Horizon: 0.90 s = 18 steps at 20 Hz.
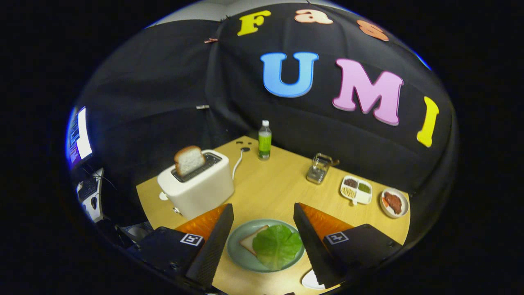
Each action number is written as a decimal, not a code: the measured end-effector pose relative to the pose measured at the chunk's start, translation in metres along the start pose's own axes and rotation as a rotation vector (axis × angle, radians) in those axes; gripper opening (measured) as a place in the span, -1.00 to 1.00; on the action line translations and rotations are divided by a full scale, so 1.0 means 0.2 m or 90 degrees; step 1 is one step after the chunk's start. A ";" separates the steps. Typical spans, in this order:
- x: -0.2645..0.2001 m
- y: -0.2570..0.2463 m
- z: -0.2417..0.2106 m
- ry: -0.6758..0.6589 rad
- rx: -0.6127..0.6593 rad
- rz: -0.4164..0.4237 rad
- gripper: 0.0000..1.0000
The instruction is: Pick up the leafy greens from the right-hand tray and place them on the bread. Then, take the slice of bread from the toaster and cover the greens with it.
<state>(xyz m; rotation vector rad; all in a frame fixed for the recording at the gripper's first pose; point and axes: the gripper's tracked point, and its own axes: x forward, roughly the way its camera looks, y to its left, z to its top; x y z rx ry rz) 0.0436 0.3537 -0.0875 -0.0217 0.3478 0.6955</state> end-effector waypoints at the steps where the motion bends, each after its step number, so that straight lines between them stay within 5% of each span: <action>1: -0.02 0.06 0.11 -0.030 -0.015 0.014 0.84; 8: 0.04 0.56 0.55 -0.094 -0.048 0.119 0.84; 18: 0.72 1.01 0.30 0.069 -0.032 0.129 0.84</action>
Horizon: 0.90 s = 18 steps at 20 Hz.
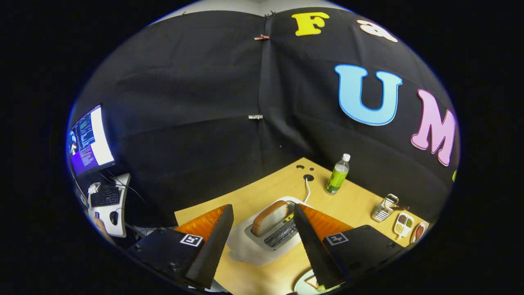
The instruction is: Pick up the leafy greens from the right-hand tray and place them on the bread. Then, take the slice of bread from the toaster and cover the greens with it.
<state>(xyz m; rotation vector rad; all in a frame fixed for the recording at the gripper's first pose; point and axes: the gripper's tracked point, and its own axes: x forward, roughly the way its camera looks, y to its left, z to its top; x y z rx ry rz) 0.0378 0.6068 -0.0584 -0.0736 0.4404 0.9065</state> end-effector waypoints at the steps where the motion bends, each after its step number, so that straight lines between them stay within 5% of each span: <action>1: 0.06 -0.01 -0.04 0.023 -0.001 -0.012 0.84; 12: 0.40 -0.13 -0.24 0.122 0.092 -0.114 0.72; 18: 0.40 -0.12 -0.31 0.152 0.207 -0.142 -0.50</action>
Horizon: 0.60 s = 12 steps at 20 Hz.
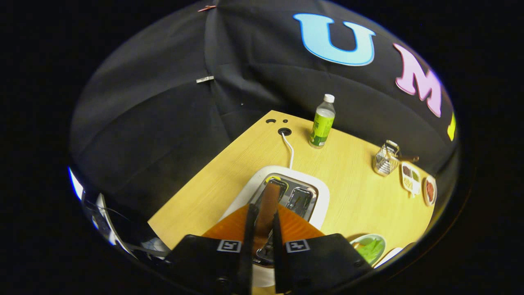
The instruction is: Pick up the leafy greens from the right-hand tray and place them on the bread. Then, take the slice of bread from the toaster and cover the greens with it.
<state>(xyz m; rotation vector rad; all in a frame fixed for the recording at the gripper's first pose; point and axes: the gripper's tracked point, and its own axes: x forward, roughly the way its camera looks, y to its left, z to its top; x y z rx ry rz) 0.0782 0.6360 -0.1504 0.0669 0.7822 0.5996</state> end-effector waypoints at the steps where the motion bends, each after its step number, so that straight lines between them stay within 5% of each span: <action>1: 0.00 0.00 0.01 0.000 0.019 0.004 -0.68; 12: -0.29 -0.03 0.18 -0.098 0.025 0.048 -0.77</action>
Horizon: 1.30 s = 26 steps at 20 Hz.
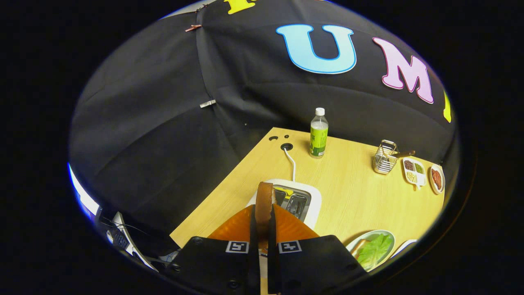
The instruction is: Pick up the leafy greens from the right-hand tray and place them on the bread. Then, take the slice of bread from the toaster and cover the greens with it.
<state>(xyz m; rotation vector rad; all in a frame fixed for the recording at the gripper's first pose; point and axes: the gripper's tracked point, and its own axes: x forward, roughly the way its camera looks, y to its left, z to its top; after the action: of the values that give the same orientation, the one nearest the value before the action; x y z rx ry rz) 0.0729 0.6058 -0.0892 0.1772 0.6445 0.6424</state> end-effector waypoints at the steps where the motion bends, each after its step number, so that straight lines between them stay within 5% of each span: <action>1: -0.04 -0.01 0.03 -0.015 0.005 0.006 -0.77; 7: -0.36 -0.17 0.15 -0.077 0.007 0.017 -0.77; 13: -0.67 -0.63 0.10 -0.096 0.022 -0.059 -0.77; 19: -0.77 -1.12 -0.19 -0.060 0.071 -0.175 -0.77; 26: -0.65 -1.30 -0.60 0.012 0.111 -0.224 -0.77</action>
<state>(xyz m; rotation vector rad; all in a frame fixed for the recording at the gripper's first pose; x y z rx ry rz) 0.0513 0.3164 -0.2085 0.2147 0.7288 0.2493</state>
